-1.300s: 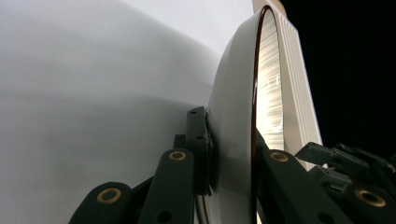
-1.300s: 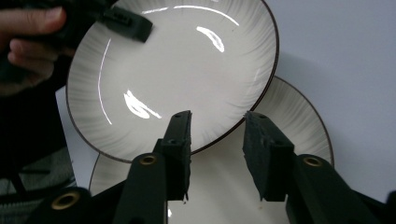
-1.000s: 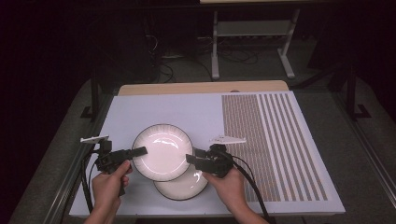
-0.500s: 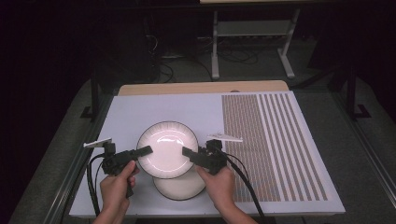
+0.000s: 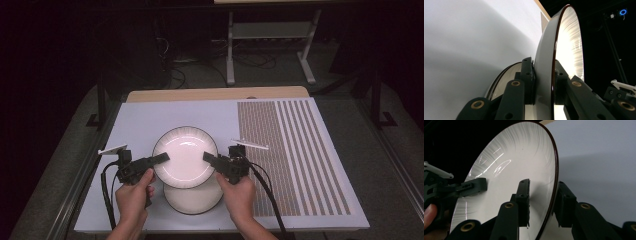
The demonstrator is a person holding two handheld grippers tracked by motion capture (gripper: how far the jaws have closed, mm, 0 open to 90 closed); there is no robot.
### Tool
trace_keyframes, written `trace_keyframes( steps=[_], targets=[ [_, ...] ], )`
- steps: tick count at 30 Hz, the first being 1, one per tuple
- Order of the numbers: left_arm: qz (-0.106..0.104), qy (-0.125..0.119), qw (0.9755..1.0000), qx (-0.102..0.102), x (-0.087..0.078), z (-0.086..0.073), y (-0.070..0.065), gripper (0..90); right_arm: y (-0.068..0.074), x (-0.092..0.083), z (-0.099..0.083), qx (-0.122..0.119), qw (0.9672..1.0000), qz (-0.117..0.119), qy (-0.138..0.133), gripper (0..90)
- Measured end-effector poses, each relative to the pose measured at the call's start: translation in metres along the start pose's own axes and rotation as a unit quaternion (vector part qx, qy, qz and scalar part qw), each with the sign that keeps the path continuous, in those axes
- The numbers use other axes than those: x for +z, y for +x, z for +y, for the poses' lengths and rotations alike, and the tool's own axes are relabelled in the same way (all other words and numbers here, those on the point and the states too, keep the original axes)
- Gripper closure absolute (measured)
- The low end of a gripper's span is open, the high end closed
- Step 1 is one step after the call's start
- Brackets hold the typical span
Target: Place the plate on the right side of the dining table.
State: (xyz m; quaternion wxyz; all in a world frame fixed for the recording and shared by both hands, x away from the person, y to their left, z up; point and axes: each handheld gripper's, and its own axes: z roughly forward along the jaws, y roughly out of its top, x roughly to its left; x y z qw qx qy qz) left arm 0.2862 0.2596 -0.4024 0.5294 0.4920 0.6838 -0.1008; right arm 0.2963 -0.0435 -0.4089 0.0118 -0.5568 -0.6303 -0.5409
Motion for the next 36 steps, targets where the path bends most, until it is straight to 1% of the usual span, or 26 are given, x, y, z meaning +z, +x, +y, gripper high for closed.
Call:
trace_keyframes(
  steps=[2, 3, 4, 7, 9, 12, 14, 18, 24, 26, 27, 29, 35, 36],
  targets=[
    [0.002, 0.000, 1.0000, 0.000, 0.002, 0.000, -0.001, 74.9, -0.001, -0.001, 0.001, 0.003, 1.0000, -0.002, -0.001, 68.3],
    [0.006, 0.002, 1.0000, -0.007, 0.006, 0.000, -0.002, 73.7, -0.002, -0.003, 0.002, 0.006, 0.9999, -0.007, -0.007, 69.7],
    [0.006, 0.002, 1.0000, -0.007, 0.006, 0.000, -0.002, 73.4, -0.002, -0.004, 0.003, 0.007, 0.9999, -0.008, -0.009, 70.0],
    [0.014, 0.001, 0.9999, 0.003, 0.012, -0.001, -0.009, 73.1, -0.005, -0.007, 0.005, 0.019, 0.9996, -0.012, -0.015, 70.5],
    [0.016, 0.002, 0.9999, 0.003, 0.016, -0.002, -0.013, 73.0, -0.008, -0.008, 0.006, 0.027, 0.9993, -0.016, -0.018, 70.6],
    [0.015, 0.007, 0.9999, 0.005, 0.022, -0.003, -0.016, 73.1, -0.012, -0.011, 0.008, 0.042, 0.9986, -0.019, -0.024, 71.4],
    [0.011, 0.011, 0.9999, 0.004, 0.026, -0.004, -0.019, 73.7, -0.015, -0.013, 0.009, 0.048, 0.9982, -0.024, -0.028, 71.3],
    [0.008, 0.018, 0.9998, 0.008, 0.035, -0.006, -0.025, 74.2, -0.023, -0.019, 0.012, 0.062, 0.9968, -0.032, -0.038, 71.4],
    [0.003, 0.027, 0.9996, 0.006, 0.050, -0.008, -0.033, 74.4, -0.034, -0.028, 0.016, 0.081, 0.9946, -0.040, -0.052, 72.6],
    [0.003, 0.029, 0.9995, 0.008, 0.052, -0.008, -0.035, 74.4, -0.035, -0.030, 0.017, 0.082, 0.9943, -0.041, -0.053, 72.7],
    [-0.001, 0.033, 0.9994, 0.010, 0.057, -0.008, -0.039, 74.3, -0.038, -0.034, 0.019, 0.083, 0.9938, -0.046, -0.059, 72.8],
    [-0.002, 0.039, 0.9991, 0.016, 0.062, -0.007, -0.042, 74.3, -0.040, -0.038, 0.021, 0.083, 0.9934, -0.049, -0.062, 72.7],
    [-0.005, 0.044, 0.9988, 0.021, 0.077, -0.006, -0.053, 74.2, -0.050, -0.047, 0.028, 0.092, 0.9917, -0.058, -0.069, 72.7],
    [-0.005, 0.044, 0.9988, 0.021, 0.077, -0.006, -0.053, 74.2, -0.051, -0.048, 0.029, 0.092, 0.9915, -0.059, -0.070, 72.7]
  ],
)
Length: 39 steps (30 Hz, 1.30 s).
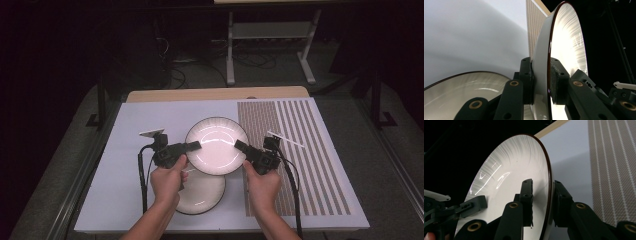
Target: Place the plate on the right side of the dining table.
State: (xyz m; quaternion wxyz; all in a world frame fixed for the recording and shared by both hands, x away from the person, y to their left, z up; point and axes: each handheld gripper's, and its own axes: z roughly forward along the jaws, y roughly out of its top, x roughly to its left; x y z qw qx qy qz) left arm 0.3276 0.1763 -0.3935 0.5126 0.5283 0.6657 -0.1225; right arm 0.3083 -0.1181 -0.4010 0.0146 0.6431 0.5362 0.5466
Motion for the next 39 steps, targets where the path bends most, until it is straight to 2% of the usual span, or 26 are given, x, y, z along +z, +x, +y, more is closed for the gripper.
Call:
trace_keyframes(
  steps=[4, 28, 39],
  targets=[
    [-0.004, 0.006, 0.9999, 0.012, 0.015, 0.002, -0.009, 73.8, -0.006, -0.006, 0.007, 0.001, 1.0000, -0.008, -0.006, 72.8],
    [-0.019, 0.039, 0.9988, 0.022, 0.079, -0.008, -0.037, 73.4, -0.052, -0.038, 0.035, 0.014, 0.9985, -0.048, -0.025, 72.5],
    [-0.026, 0.060, 0.9971, 0.038, 0.113, -0.015, -0.055, 73.1, -0.078, -0.056, 0.048, 0.017, 0.9972, -0.064, -0.033, 72.2]
  ],
)
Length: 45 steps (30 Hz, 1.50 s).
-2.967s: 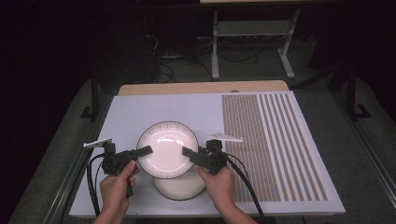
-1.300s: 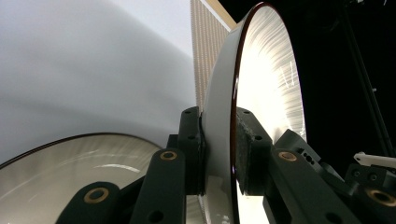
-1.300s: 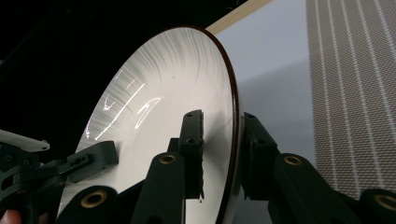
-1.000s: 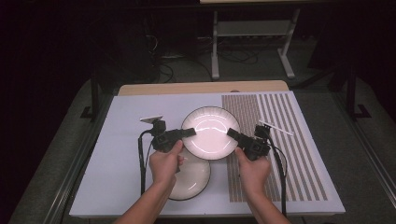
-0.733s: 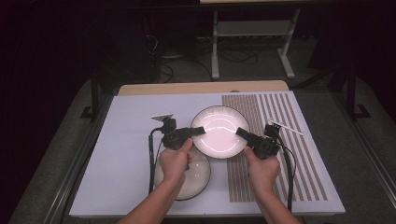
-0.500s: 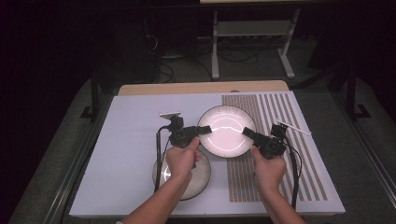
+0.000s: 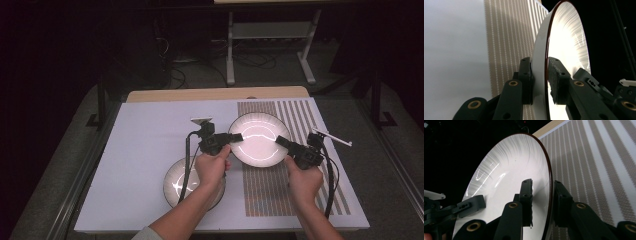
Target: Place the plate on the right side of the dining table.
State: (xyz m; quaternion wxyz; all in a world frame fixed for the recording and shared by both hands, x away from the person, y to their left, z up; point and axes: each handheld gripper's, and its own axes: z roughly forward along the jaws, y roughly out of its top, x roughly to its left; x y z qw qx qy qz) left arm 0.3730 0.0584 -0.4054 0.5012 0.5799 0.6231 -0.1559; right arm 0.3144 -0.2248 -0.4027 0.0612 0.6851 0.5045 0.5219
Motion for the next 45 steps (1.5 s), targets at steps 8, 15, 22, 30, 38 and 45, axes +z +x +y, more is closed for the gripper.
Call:
trace_keyframes(
  steps=[8, 15, 22, 30, 38, 45],
  targets=[
    [-0.002, 0.014, 0.9999, 0.006, 0.023, -0.002, -0.007, 73.0, -0.020, -0.007, 0.007, 0.006, 0.9999, -0.009, -0.005, 72.1],
    [-0.005, 0.023, 0.9997, 0.011, 0.040, -0.004, -0.010, 72.9, -0.034, -0.011, 0.012, 0.006, 0.9998, -0.017, -0.008, 72.1],
    [-0.005, 0.033, 0.9992, 0.021, 0.059, -0.007, -0.015, 72.6, -0.052, -0.014, 0.018, 0.005, 0.9997, -0.021, -0.009, 71.9],
    [-0.006, 0.042, 0.9986, 0.030, 0.083, -0.011, -0.019, 72.5, -0.073, -0.018, 0.023, 0.017, 0.9994, -0.027, -0.013, 71.9],
    [0.003, 0.051, 0.9984, 0.024, 0.101, -0.013, -0.011, 72.0, -0.089, -0.011, 0.025, 0.022, 0.9990, -0.039, 0.000, 71.7],
    [0.014, 0.051, 0.9982, 0.028, 0.108, -0.015, -0.006, 71.9, -0.099, -0.003, 0.022, 0.041, 0.9982, -0.042, 0.006, 71.8]
  ],
)
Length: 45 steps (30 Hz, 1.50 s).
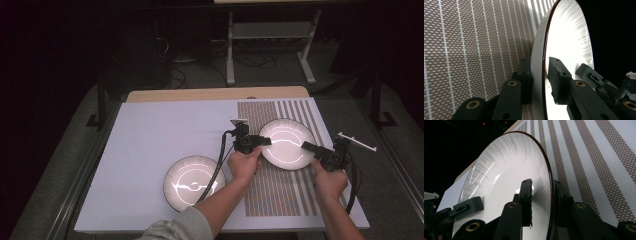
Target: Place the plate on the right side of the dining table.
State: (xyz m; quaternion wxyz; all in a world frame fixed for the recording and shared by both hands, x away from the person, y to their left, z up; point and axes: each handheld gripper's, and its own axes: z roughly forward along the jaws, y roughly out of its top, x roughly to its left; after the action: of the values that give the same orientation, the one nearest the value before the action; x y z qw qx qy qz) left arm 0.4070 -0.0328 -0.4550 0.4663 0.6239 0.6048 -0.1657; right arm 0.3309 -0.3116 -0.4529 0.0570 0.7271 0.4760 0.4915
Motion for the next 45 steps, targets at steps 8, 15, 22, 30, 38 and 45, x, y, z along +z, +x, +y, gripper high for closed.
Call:
trace_keyframes(
  steps=[8, 15, 22, 30, 38, 45],
  targets=[
    [0.004, 0.009, 1.0000, -0.003, 0.010, -0.001, 0.003, 71.2, -0.006, 0.003, 0.001, -0.007, 0.9999, -0.012, 0.004, 71.4],
    [0.015, 0.008, 0.9999, 0.004, 0.014, -0.001, 0.003, 70.2, -0.009, 0.007, 0.000, -0.012, 0.9997, -0.020, 0.008, 70.9],
    [0.029, 0.005, 0.9993, 0.024, 0.018, -0.001, 0.002, 68.8, -0.010, 0.009, 0.000, -0.016, 0.9994, -0.029, 0.011, 70.1],
    [0.037, 0.005, 0.9986, 0.038, 0.020, 0.001, 0.002, 68.1, -0.009, 0.012, 0.000, -0.028, 0.9987, -0.040, 0.017, 68.5],
    [0.038, 0.004, 0.9976, 0.057, 0.020, 0.001, -0.001, 62.0, -0.008, 0.013, 0.001, -0.034, 0.9985, -0.040, 0.014, 63.0],
    [0.052, -0.003, 0.9957, 0.077, 0.017, 0.006, -0.004, 48.1, -0.006, 0.008, 0.003, -0.053, 0.9968, -0.055, -0.022, 54.5]
  ],
)
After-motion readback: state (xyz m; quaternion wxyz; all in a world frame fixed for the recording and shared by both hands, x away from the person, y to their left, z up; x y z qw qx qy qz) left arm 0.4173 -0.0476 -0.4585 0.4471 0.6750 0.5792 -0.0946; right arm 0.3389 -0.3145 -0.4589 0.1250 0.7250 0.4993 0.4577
